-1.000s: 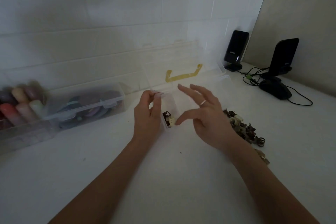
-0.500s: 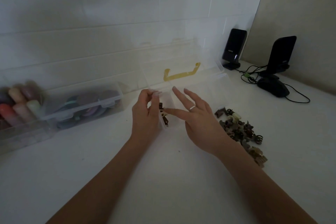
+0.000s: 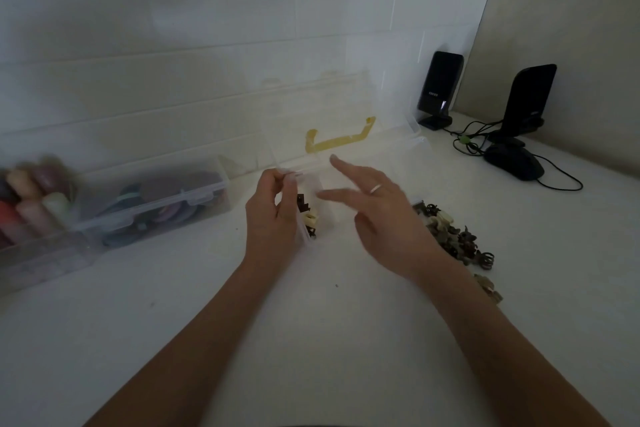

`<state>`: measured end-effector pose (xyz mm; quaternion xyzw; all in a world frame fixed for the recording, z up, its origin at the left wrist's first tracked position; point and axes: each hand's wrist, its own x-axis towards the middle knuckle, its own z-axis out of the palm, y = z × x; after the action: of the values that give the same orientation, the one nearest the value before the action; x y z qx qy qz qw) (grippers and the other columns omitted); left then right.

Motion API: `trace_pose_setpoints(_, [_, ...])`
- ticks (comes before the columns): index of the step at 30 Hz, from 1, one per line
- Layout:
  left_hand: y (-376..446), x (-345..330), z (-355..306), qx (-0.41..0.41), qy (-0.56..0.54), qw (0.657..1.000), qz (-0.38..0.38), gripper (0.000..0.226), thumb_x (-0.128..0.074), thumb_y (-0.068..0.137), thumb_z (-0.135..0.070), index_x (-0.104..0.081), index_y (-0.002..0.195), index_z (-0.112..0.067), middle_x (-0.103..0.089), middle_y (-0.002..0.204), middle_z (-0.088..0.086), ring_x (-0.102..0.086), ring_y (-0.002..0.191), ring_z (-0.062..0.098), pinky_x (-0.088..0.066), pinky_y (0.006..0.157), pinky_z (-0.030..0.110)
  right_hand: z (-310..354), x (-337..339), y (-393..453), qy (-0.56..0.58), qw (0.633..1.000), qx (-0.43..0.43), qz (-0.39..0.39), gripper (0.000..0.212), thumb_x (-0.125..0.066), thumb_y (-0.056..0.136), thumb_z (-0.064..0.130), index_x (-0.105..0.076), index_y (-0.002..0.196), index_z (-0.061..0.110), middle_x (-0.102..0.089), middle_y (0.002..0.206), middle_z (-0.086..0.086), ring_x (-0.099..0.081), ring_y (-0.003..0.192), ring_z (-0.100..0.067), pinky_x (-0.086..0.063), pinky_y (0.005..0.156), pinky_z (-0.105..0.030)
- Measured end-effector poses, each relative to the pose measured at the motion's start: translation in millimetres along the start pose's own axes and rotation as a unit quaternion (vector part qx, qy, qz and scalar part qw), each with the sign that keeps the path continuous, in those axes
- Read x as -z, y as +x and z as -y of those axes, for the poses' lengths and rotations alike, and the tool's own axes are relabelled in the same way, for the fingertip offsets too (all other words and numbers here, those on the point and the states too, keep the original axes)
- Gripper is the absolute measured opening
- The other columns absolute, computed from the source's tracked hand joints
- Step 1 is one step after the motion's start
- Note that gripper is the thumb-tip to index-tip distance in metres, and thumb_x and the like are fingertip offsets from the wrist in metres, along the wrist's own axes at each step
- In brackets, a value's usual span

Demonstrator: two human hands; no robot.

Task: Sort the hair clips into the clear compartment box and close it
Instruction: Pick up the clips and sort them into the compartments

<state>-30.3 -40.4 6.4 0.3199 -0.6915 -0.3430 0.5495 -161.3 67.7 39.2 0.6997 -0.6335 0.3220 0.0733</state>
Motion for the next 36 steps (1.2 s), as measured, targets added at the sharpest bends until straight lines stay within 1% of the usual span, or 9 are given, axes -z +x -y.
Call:
trace_pose_setpoints(2, [1.1, 0.1, 0.9, 0.011, 0.002, 1.0, -0.005, 0.013, -0.045, 0.098, -0.019, -0.054, 0.091, -0.015, -0.06, 0.08, -0.011, -0.054, 0.071, 0.001, -0.043, 0.067, 0.023, -5.9, 16.2, 1.2, 0.072, 0.995, -0.051, -0.055, 0.041, -0.042, 0.069, -0.009, -0.07, 0.08, 0.019, -0.069, 0.105, -0.005, -0.062, 0.095, -0.019, -0.051, 0.084, -0.04])
trace_pose_setpoints(5, [2.0, 0.3, -0.1, 0.032, -0.01, 0.999, -0.009, 0.013, -0.047, 0.098, -0.018, -0.054, 0.088, -0.015, -0.058, 0.077, -0.01, -0.053, 0.068, 0.002, -0.041, 0.068, 0.025, -21.6, 40.4, -1.9, 0.086, 0.986, -0.143, -0.003, 0.036, -0.045, 0.068, -0.006, -0.063, 0.054, 0.023, -0.064, 0.057, -0.004, -0.053, 0.049, -0.023, -0.048, 0.052, -0.037])
trace_pose_setpoints(10, [2.9, 0.4, -1.9, 0.04, -0.015, 0.999, -0.011, 0.012, -0.047, 0.097, -0.016, -0.056, 0.089, -0.013, -0.059, 0.078, -0.011, -0.053, 0.069, -0.001, -0.041, 0.067, 0.018, -51.3, 54.2, -10.2, 0.013, 0.971, -0.221, 0.095, 0.033, -0.052, 0.076, 0.004, -0.074, 0.071, 0.028, -0.072, 0.075, 0.007, -0.065, 0.069, -0.021, -0.055, 0.072, -0.04])
trace_pose_setpoints(15, [3.3, 2.0, 1.3, 0.041, -0.012, 0.999, -0.014, 0.012, -0.048, 0.097, -0.018, -0.056, 0.09, -0.013, -0.058, 0.077, -0.011, -0.054, 0.069, 0.003, -0.042, 0.068, 0.024, -61.2, 55.6, -15.4, -0.016, 0.963, -0.233, 0.131, 0.023, -0.06, 0.084, 0.018, -0.073, 0.094, 0.033, -0.068, 0.106, 0.017, -0.058, 0.098, -0.003, -0.041, 0.088, -0.022])
trace_pose_setpoints(20, [2.7, 2.2, -1.2, 0.045, -0.015, 0.999, -0.016, 0.013, -0.048, 0.097, -0.018, -0.055, 0.086, -0.018, -0.058, 0.076, -0.011, -0.053, 0.067, 0.003, -0.043, 0.068, 0.026, -62.4, 54.8, -17.3, -0.027, 0.932, -0.262, 0.25, 0.016, -0.064, 0.08, 0.031, -0.07, 0.089, 0.042, -0.058, 0.122, 0.024, -0.053, 0.112, -0.004, -0.038, 0.097, -0.027])
trace_pose_setpoints(23, [3.6, 2.1, -0.7, 0.048, -0.016, 0.999, -0.014, 0.013, -0.048, 0.097, -0.018, -0.054, 0.085, -0.019, -0.056, 0.074, -0.011, -0.052, 0.065, 0.001, -0.042, 0.065, 0.021, -60.1, 50.3, -13.9, -0.041, 0.95, -0.228, 0.21, 0.009, -0.067, 0.08, 0.029, -0.072, 0.084, 0.035, -0.065, 0.114, 0.018, -0.057, 0.108, -0.005, -0.041, 0.096, -0.03])
trace_pose_setpoints(29, [2.4, 2.7, -2.0, 0.034, -0.007, 0.999, -0.012, 0.012, -0.047, 0.097, -0.016, -0.056, 0.089, -0.011, -0.055, 0.073, -0.012, -0.05, 0.062, -0.003, -0.039, 0.06, 0.013, -37.8, 53.8, -6.9, 0.18, 0.961, -0.167, 0.131, 0.003, -0.071, 0.08, 0.021, -0.071, 0.082, 0.019, -0.073, 0.075, 0.01, -0.068, 0.067, -0.012, -0.056, 0.066, -0.025])
trace_pose_setpoints(33, [2.5, 2.9, -1.0, 0.03, 0.001, 1.0, -0.01, 0.014, -0.047, 0.098, -0.018, -0.055, 0.086, -0.016, -0.056, 0.073, -0.011, -0.051, 0.066, 0.004, -0.041, 0.063, 0.022, -20.8, 35.6, -0.2, 0.198, 0.973, -0.115, -0.023, 0.013, -0.076, 0.075, 0.017, -0.062, 0.074, 0.016, -0.073, 0.083, 0.011, -0.064, 0.07, -0.005, -0.04, 0.055, -0.013])
trace_pose_setpoints(36, [0.7, 1.8, -3.4, 0.032, 0.003, 0.999, -0.009, 0.014, -0.047, 0.097, -0.017, -0.054, 0.085, -0.017, -0.055, 0.072, -0.012, -0.049, 0.063, -0.002, -0.038, 0.061, 0.015, -12.2, 14.3, 3.5, 0.167, 0.979, -0.084, -0.079, 0.011, -0.076, 0.075, 0.018, -0.065, 0.074, 0.018, -0.071, 0.096, 0.013, -0.062, 0.089, -0.006, -0.041, 0.065, -0.011])
